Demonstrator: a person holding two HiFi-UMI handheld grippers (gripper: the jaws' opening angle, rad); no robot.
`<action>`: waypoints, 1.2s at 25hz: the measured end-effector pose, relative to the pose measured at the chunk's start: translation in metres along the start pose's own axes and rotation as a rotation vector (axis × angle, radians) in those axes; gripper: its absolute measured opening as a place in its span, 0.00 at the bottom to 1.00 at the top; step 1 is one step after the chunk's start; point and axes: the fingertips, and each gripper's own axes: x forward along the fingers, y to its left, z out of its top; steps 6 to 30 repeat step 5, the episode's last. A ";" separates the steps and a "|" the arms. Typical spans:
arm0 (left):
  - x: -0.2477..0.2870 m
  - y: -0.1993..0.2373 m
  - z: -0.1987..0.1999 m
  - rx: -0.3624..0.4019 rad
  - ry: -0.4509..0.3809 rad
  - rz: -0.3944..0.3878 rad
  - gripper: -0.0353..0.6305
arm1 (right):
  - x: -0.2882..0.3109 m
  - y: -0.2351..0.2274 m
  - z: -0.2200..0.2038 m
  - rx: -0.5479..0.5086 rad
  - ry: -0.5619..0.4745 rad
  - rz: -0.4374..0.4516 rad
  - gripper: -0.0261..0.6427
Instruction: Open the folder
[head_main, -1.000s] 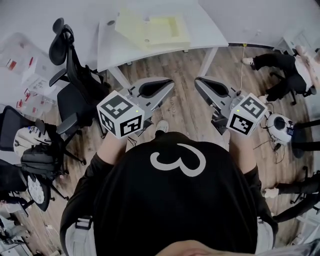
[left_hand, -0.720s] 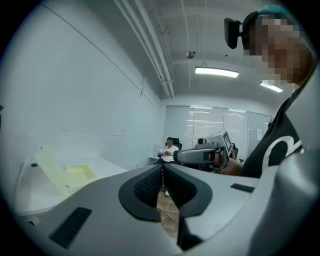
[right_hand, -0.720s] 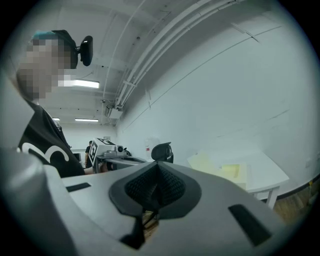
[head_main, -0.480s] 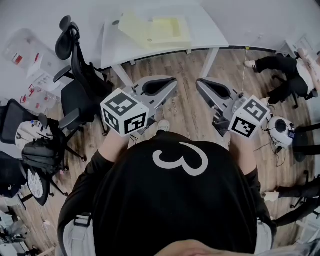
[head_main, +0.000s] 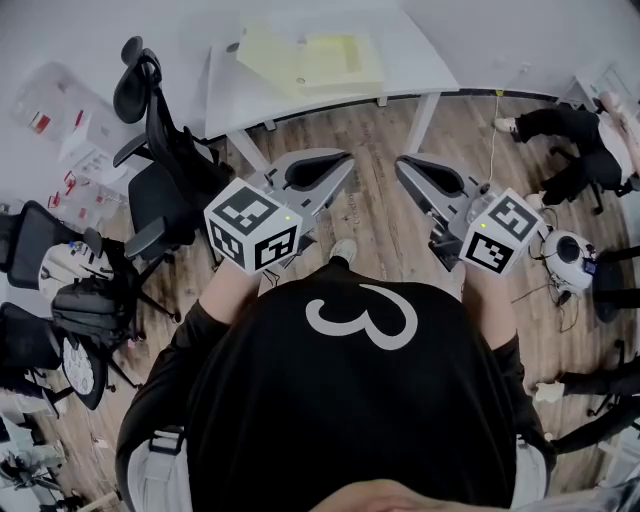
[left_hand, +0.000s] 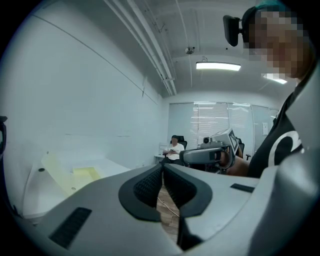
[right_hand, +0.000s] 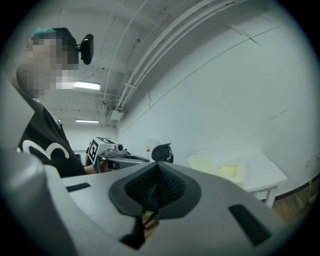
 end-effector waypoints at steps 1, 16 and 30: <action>0.000 0.001 -0.001 0.005 0.003 0.005 0.09 | 0.001 0.000 -0.001 0.000 0.002 0.001 0.07; -0.001 0.007 -0.006 0.002 0.009 0.014 0.09 | 0.009 0.000 -0.006 0.002 0.009 0.013 0.07; -0.001 0.007 -0.006 0.002 0.009 0.014 0.09 | 0.009 0.000 -0.006 0.002 0.009 0.013 0.07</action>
